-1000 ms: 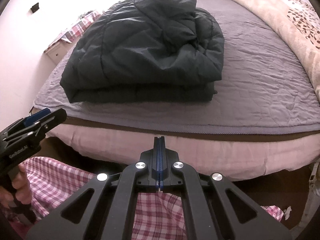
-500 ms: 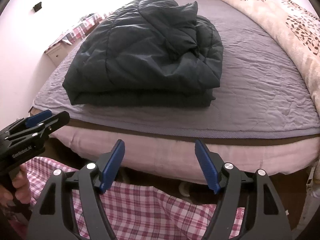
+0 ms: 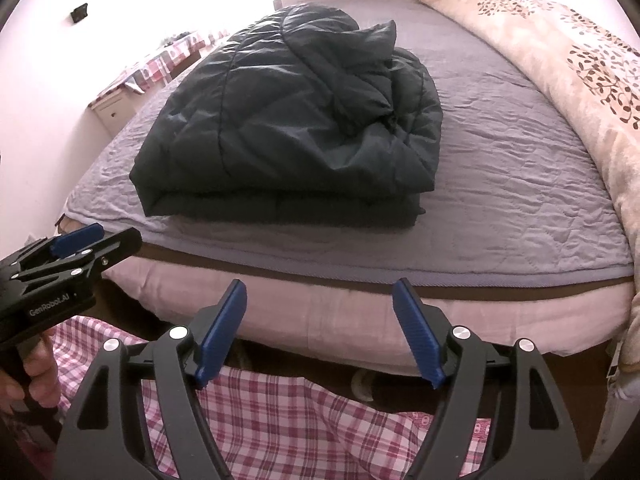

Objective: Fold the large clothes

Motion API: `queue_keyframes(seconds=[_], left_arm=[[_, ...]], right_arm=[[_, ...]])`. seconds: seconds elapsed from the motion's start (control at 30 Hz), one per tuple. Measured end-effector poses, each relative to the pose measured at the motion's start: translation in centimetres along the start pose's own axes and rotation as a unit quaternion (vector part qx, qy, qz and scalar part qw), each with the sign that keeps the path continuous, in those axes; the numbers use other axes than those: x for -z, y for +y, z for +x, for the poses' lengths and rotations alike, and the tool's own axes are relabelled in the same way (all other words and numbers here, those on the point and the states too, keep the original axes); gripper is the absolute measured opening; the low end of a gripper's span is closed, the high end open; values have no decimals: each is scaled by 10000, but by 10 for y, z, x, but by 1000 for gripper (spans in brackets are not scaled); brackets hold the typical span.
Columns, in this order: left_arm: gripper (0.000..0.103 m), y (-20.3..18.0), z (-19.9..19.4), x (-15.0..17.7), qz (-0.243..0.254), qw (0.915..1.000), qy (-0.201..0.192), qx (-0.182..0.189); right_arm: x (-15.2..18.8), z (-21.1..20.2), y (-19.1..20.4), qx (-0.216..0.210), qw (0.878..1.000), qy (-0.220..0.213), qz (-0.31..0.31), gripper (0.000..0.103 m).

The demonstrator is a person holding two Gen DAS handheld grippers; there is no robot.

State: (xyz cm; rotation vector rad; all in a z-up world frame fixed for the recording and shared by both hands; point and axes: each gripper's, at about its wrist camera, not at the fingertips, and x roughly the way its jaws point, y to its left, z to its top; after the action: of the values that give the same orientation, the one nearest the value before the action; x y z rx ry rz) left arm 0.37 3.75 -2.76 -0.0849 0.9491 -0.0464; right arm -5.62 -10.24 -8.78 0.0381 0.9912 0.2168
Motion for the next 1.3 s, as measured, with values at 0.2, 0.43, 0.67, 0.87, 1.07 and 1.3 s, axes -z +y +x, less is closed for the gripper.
queue_keyframes(seconds=[0.2, 0.43, 0.67, 0.87, 1.07, 1.3], left_arm=[[73, 2, -3, 0, -26, 10000, -44, -43], [74, 5, -6, 0, -64, 9999, -109, -85], [74, 6, -6, 1, -65, 9999, -117, -77], [74, 6, -7, 1, -63, 9999, -139, -75], [73, 6, -10, 1, -60, 9998, -178, -71], [73, 6, -10, 1, -60, 9998, -185, -72]], right_arm=[[1, -3, 0, 55, 10000, -60, 28, 74], [1, -6, 0, 124, 9998, -116, 36, 74], [0, -9, 2, 213, 9996, -189, -9, 74], [0, -12, 3, 234, 9994, -255, -5, 74], [1, -12, 3, 242, 9994, -261, 17, 74], [2, -12, 4, 237, 9994, -249, 24, 74]])
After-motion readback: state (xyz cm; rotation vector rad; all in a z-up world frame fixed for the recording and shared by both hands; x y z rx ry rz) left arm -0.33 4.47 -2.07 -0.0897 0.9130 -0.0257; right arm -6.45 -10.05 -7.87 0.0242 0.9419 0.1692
